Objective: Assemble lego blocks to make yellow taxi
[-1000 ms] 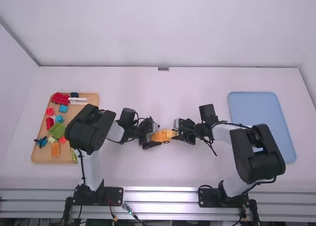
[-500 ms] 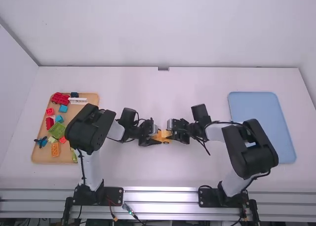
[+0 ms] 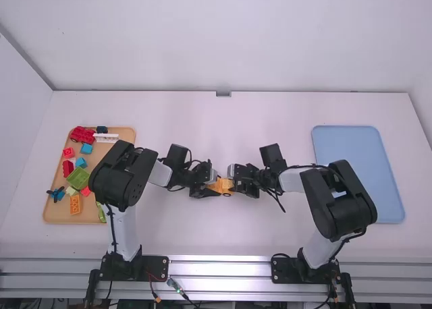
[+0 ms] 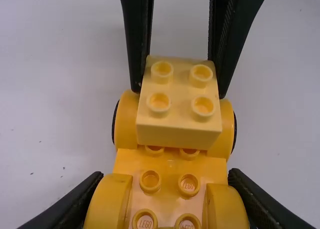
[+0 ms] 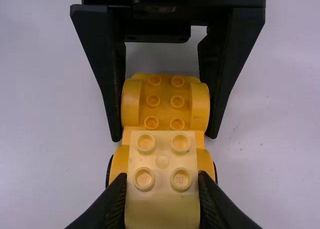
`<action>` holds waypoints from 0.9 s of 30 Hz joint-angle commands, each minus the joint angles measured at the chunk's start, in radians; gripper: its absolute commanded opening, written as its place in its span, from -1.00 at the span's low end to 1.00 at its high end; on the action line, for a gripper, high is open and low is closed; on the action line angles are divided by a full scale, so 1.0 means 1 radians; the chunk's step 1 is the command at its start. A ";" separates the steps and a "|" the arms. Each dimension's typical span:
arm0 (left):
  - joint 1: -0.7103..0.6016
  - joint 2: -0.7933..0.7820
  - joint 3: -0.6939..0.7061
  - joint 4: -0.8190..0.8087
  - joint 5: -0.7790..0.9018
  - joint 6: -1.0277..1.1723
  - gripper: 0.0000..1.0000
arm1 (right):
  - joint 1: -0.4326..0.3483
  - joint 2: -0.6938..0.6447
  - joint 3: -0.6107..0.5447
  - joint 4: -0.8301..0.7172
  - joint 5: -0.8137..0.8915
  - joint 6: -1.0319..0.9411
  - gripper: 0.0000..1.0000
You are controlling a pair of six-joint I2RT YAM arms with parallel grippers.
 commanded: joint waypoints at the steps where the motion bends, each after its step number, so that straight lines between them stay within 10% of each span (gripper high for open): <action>1: -0.003 0.019 -0.010 -0.006 -0.008 0.011 -0.07 | 0.009 0.008 0.011 0.000 0.014 -0.002 -1.00; 4: -0.003 0.019 -0.013 -0.005 -0.008 0.011 -0.04 | 0.008 0.008 0.011 -0.002 0.014 -0.002 -1.00; 9: -0.003 0.019 -0.010 -0.009 -0.008 0.011 0.03 | 0.008 0.008 0.011 0.006 -0.011 -0.002 0.08; 14: -0.003 0.019 -0.005 -0.010 -0.007 0.010 0.09 | -0.014 -0.011 0.016 0.103 -0.113 0.071 0.24; 17: -0.003 0.019 -0.005 -0.010 -0.010 0.010 0.09 | -0.040 -0.055 0.029 0.087 -0.161 0.100 0.12; 19: -0.003 0.019 -0.003 -0.012 -0.011 0.010 0.10 | -0.053 -0.075 0.036 0.051 -0.172 0.094 -0.41; 20: -0.003 0.019 -0.003 -0.011 -0.010 0.010 0.09 | -0.064 -0.087 0.039 0.008 -0.164 0.075 -0.98; 27: -0.003 0.019 -0.003 -0.011 -0.011 0.010 0.08 | -0.047 -0.069 0.010 -0.111 -0.108 -0.056 -1.00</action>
